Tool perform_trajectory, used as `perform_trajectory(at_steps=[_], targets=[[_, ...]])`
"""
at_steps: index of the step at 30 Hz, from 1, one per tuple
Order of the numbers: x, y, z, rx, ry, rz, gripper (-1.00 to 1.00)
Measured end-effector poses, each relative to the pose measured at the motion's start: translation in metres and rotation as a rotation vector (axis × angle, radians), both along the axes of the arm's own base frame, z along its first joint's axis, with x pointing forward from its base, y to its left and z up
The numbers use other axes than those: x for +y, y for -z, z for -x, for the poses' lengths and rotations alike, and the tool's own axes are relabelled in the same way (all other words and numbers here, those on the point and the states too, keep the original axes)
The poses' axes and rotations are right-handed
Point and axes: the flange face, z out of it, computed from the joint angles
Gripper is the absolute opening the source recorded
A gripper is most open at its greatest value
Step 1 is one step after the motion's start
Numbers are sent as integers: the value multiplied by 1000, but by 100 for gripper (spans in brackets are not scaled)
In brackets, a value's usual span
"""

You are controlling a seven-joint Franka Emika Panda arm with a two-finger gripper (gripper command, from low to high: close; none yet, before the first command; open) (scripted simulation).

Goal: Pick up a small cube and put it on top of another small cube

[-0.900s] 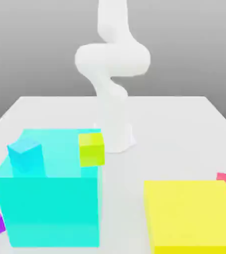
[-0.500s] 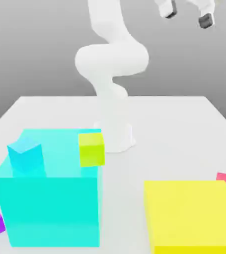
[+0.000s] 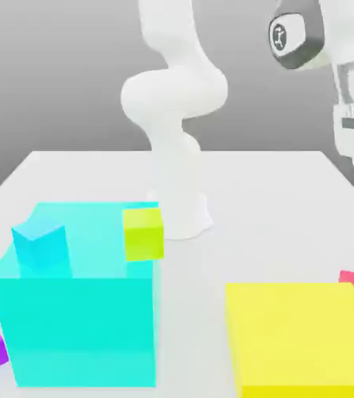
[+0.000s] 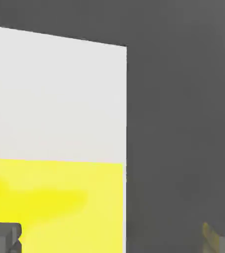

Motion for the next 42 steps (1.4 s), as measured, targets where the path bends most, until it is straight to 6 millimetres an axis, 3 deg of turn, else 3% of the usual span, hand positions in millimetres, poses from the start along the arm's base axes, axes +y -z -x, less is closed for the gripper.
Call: perform_trajectory(at_steps=[5, 10, 16, 21, 22, 28, 30, 35, 37, 42], targets=[[39, 58, 34, 23, -308, 93, 0], [65, 115, 73, 44, -610, 181, 0], [77, 178, 116, 71, -945, 279, 0], [79, 234, 122, 74, -992, 292, 0], [78, 243, 123, 75, -992, 291, -100], [78, 248, 123, 77, -992, 292, -100], [78, 237, 122, 76, -993, 293, -100], [84, 178, 116, 50, -991, 274, -100], [82, 143, 92, -1, -963, 254, -100], [30, 62, 20, -89, -817, 247, -100]])
